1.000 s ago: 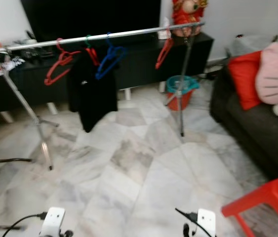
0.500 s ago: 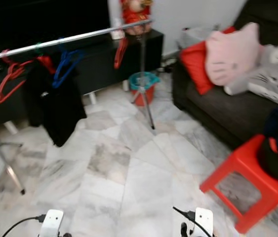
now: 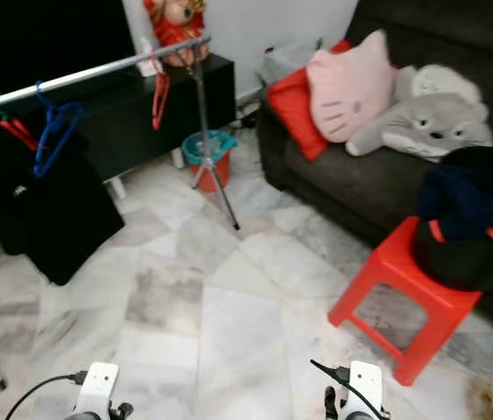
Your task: Hang hanger
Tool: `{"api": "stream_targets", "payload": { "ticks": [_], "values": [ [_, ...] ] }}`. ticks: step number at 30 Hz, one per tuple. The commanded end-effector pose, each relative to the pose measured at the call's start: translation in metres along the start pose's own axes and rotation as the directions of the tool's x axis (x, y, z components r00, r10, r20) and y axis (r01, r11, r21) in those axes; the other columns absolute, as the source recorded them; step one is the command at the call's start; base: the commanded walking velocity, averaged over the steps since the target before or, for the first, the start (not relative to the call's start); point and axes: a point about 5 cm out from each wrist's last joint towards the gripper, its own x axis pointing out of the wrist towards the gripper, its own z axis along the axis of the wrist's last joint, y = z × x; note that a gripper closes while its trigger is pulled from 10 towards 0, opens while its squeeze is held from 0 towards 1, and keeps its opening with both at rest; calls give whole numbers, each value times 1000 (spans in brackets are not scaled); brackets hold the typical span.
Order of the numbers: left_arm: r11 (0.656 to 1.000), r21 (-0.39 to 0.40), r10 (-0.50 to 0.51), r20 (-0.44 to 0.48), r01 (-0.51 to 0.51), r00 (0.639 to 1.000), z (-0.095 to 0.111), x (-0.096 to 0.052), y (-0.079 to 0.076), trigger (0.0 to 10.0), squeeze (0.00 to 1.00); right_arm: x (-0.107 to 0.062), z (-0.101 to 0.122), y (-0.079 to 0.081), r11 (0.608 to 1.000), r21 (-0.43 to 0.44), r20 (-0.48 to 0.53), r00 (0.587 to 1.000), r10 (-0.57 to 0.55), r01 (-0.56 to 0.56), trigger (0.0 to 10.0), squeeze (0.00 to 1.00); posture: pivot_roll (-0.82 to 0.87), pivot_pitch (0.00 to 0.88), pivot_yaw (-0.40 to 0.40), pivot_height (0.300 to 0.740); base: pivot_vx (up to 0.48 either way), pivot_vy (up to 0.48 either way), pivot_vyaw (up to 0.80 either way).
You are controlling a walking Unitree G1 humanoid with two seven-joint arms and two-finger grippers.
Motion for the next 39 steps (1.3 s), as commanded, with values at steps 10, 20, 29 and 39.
{"api": "stream_targets", "payload": {
  "ticks": [10,20,29,39],
  "values": [
    [1000,2,1,-5,-1,1000,-1,0,1,10000,0,0,-2,-1,1000,-9,-11,1000,1,-1,10000,0,-176,0,50,740,0,-49,-658],
    [1000,16,-3,-7,3,1000,-1,0,0,10000,0,0,-2,-1,1000,-7,-10,1000,1,-1,10000,0,-180,0,52,740,0,0,-652],
    [1000,28,-1,-8,2,1000,-2,0,1,10000,0,0,-2,0,1000,-15,-10,1000,7,-7,10000,0,-184,0,60,740,0,-96,-653],
    [1000,17,-1,-10,1,1000,-3,-1,1,10000,0,0,-3,0,1000,-22,-13,1000,12,-12,10000,0,-182,0,60,740,0,0,-647]
  ]
}}
